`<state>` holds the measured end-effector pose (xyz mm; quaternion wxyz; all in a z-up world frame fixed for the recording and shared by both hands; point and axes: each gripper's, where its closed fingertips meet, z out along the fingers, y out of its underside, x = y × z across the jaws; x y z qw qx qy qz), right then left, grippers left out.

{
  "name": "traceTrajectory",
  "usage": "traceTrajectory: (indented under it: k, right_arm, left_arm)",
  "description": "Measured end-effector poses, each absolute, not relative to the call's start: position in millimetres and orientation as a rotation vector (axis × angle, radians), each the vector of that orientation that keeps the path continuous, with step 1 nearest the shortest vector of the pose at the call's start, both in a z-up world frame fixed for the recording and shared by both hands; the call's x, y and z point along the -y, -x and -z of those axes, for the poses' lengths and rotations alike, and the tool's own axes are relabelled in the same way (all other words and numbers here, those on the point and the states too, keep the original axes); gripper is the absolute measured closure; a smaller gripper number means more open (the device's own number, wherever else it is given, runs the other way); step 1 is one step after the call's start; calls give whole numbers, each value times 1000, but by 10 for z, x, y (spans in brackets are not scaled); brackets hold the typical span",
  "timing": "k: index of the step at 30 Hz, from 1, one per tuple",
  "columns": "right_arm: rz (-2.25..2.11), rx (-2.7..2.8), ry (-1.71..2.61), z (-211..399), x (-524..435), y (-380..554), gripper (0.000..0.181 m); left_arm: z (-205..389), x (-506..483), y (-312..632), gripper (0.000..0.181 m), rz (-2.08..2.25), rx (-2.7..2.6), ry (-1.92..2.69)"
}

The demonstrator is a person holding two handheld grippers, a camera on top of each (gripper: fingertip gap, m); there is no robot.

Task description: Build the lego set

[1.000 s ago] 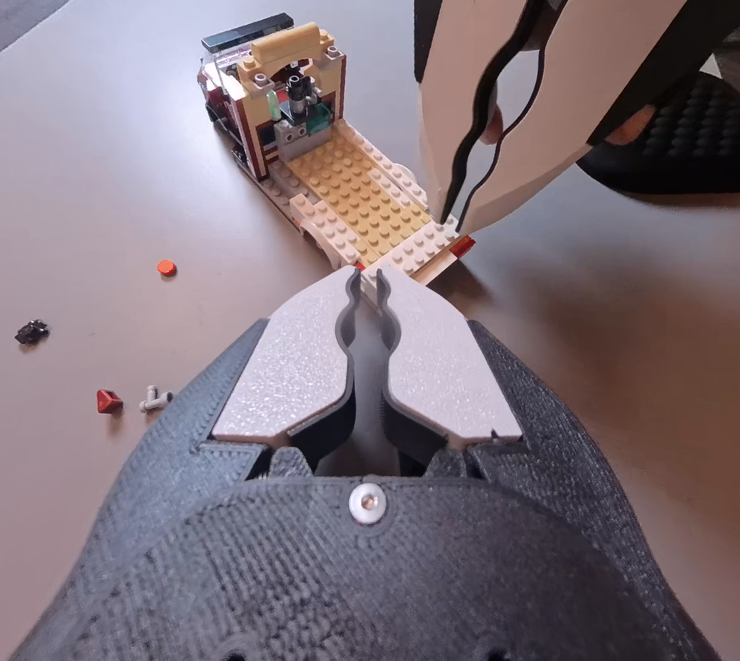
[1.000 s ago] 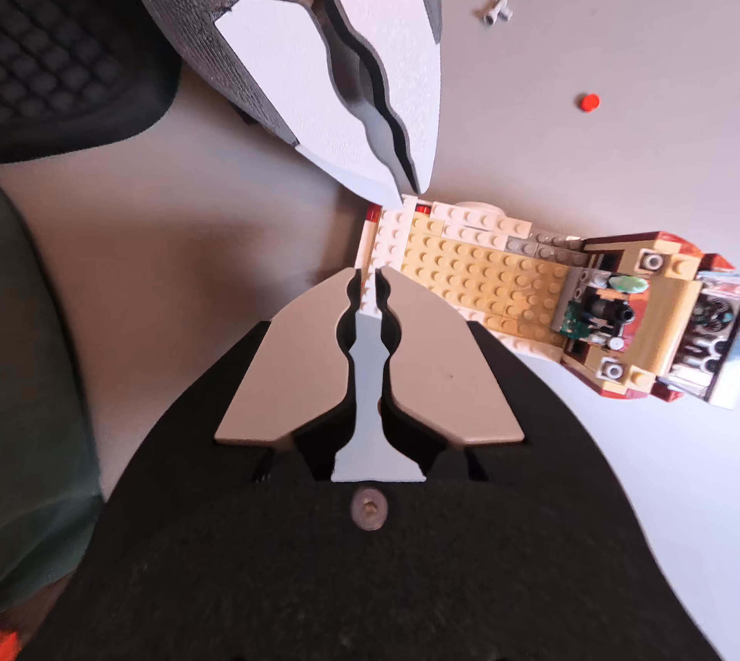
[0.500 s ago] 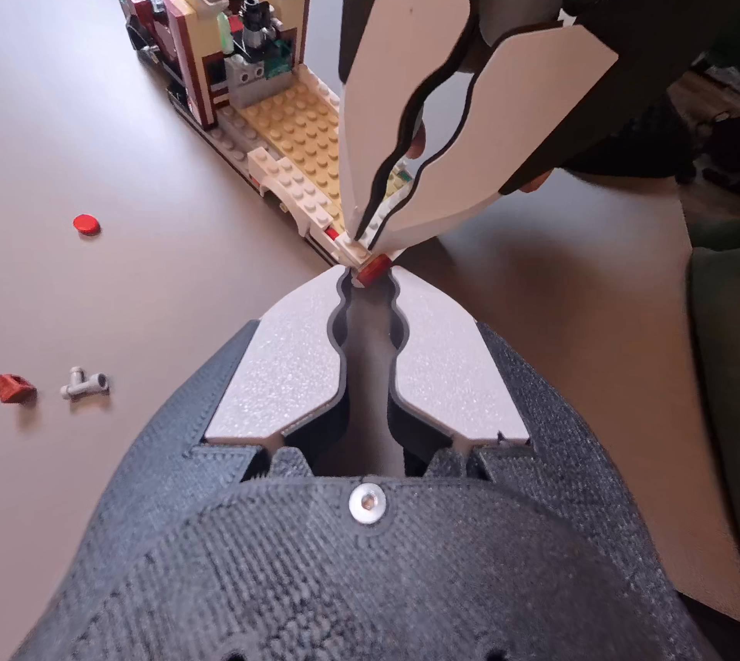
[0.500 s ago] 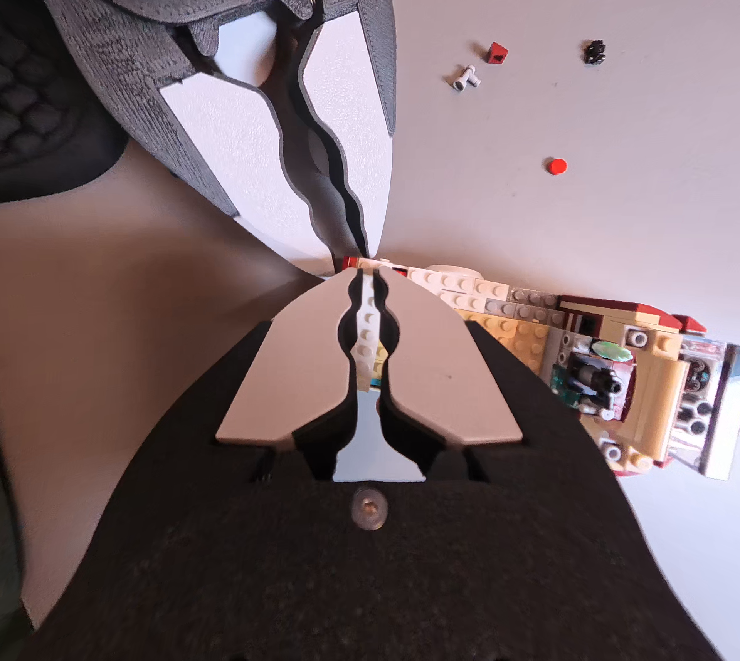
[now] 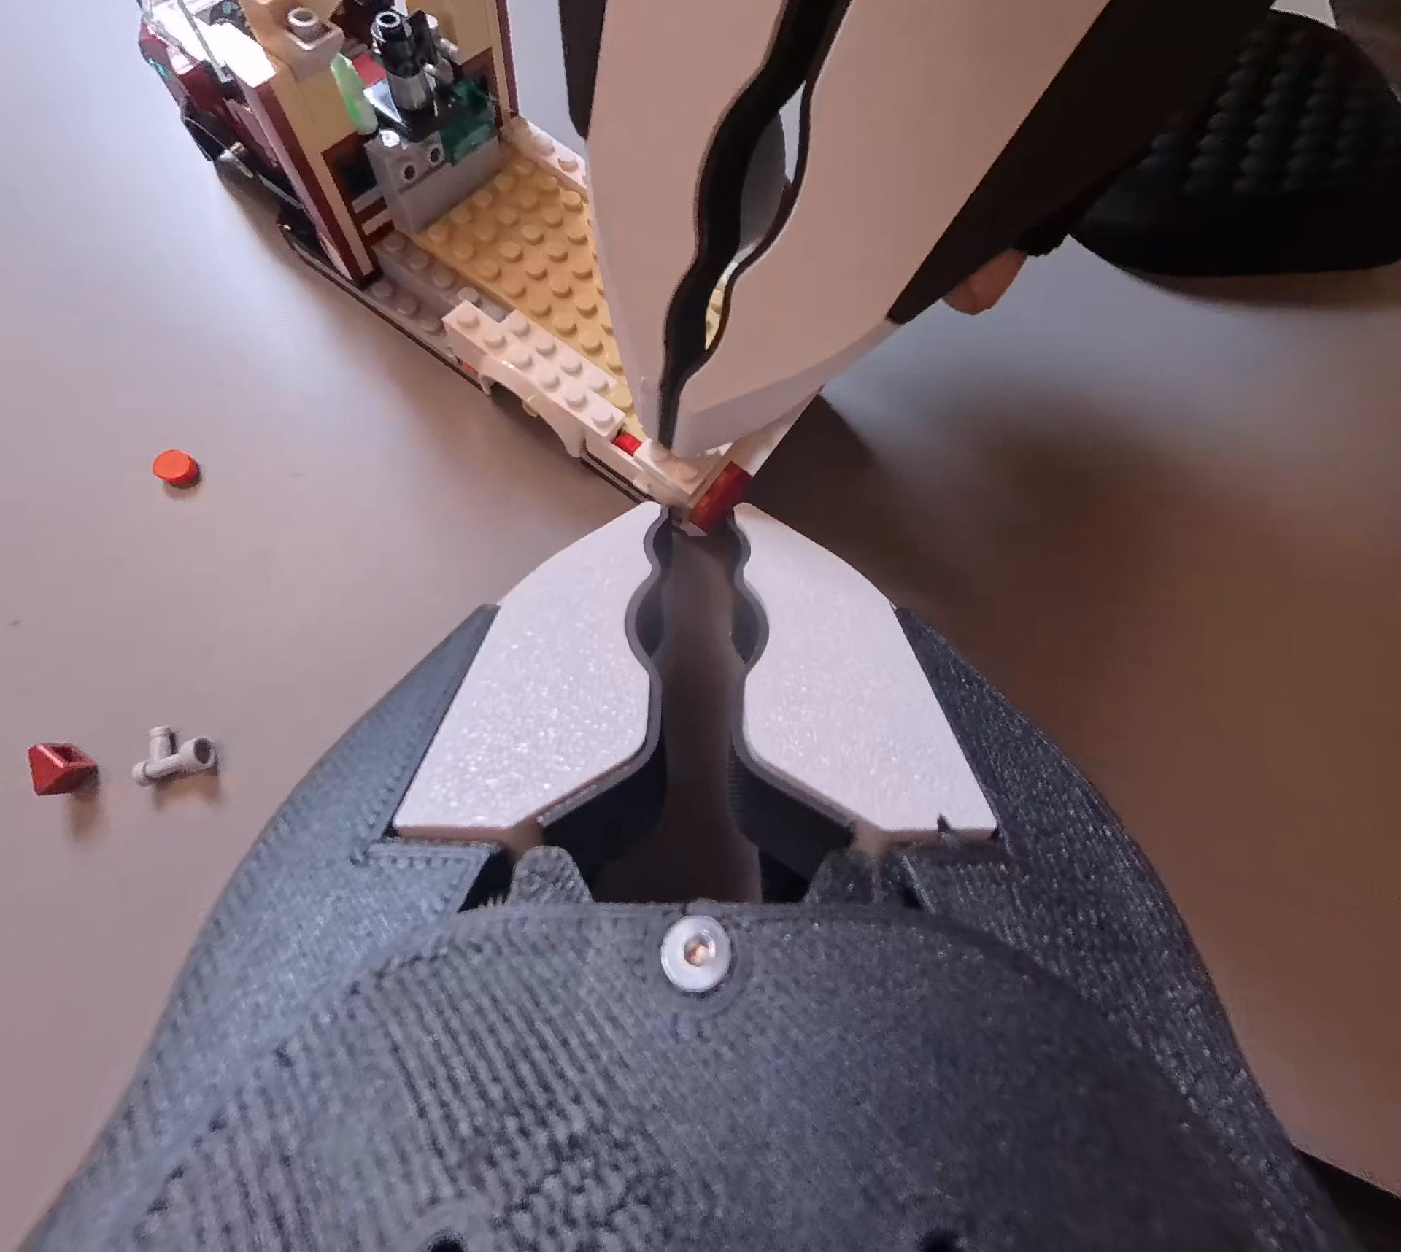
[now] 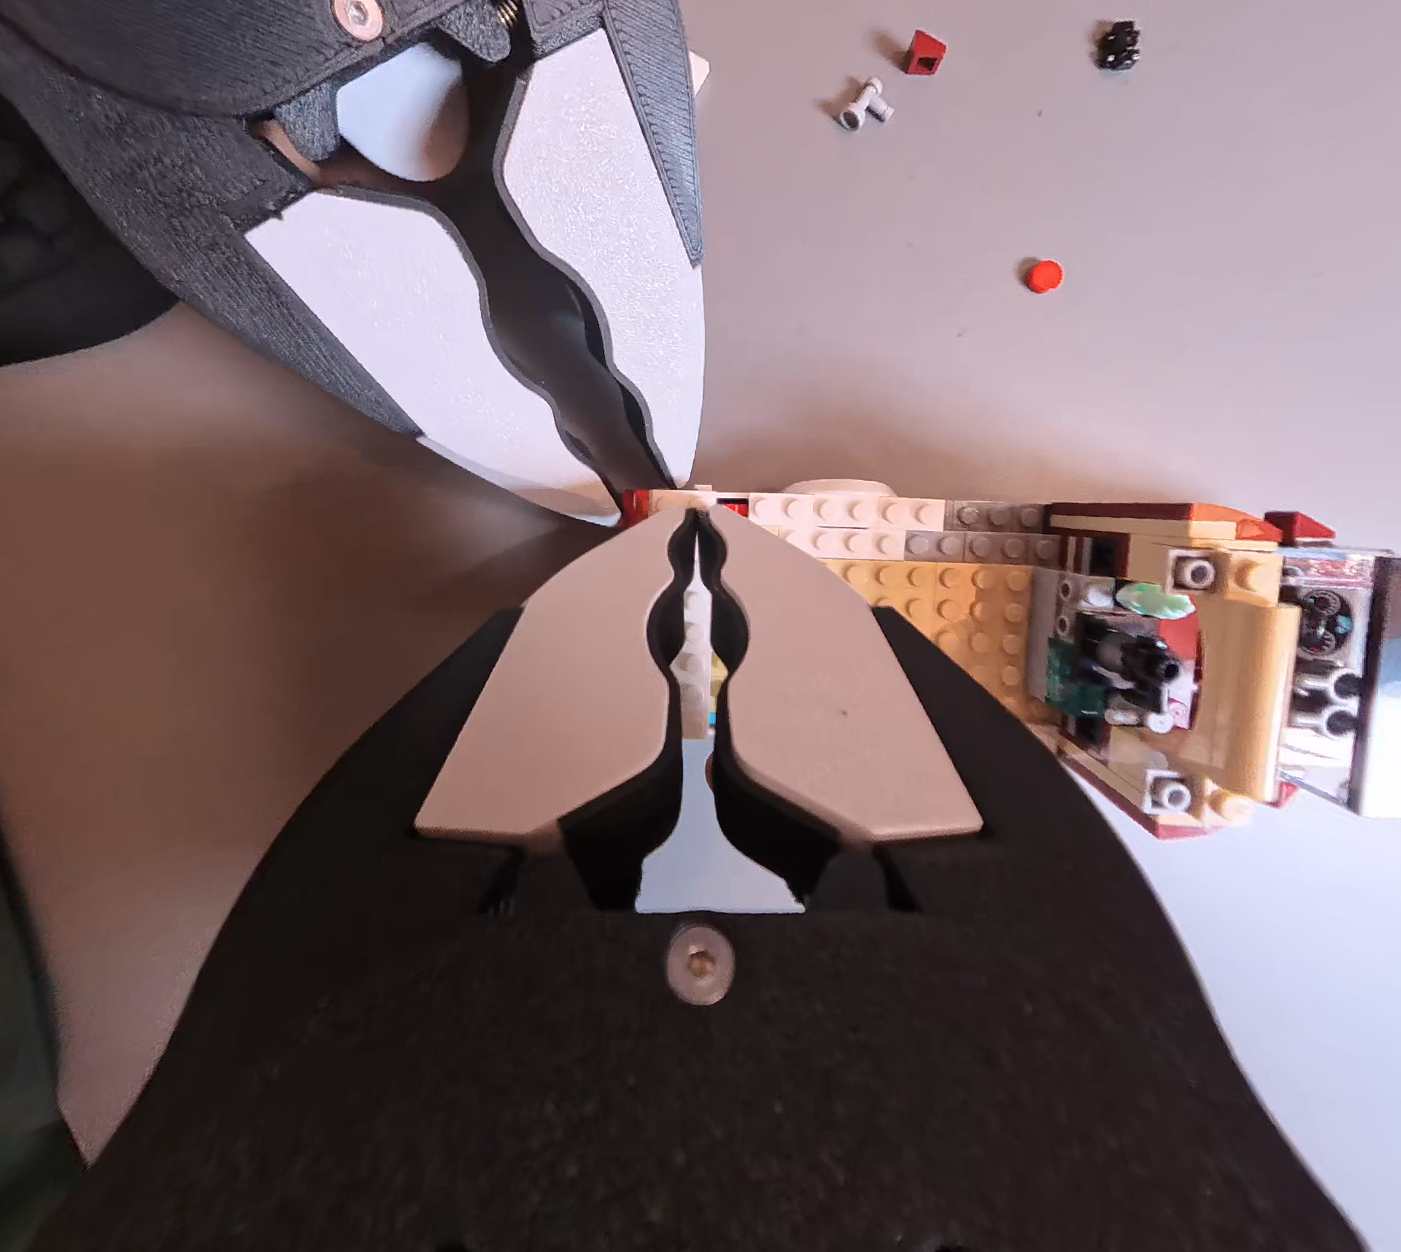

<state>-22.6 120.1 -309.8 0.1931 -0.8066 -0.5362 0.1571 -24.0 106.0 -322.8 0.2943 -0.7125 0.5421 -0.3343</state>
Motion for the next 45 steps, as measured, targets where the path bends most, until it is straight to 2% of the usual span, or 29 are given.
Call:
traceTrajectory:
  k: [15,25,28,37,45]
  right_arm:
    - [-202,1633,2204,3124,-1190,206,181]
    - [-413,1482,2218,3107,-1204,212,181]
    - [-565,1366,2183,2975,-1184,205,172]
    - [-544,1317,2186,3077,-1021,-158,173]
    - [-520,1376,2171,3104,-1037,-168,181]
  left_arm:
    - [3234,-1054,224,167,851,-1444,1875]
    - [3227,-1053,225,168,874,-1436,1882]
    - [3215,-1061,228,165,892,-1421,1887]
    - [3008,-1101,171,166,1063,-1324,1866]
    - [3078,-1142,78,181,944,-1425,1864]
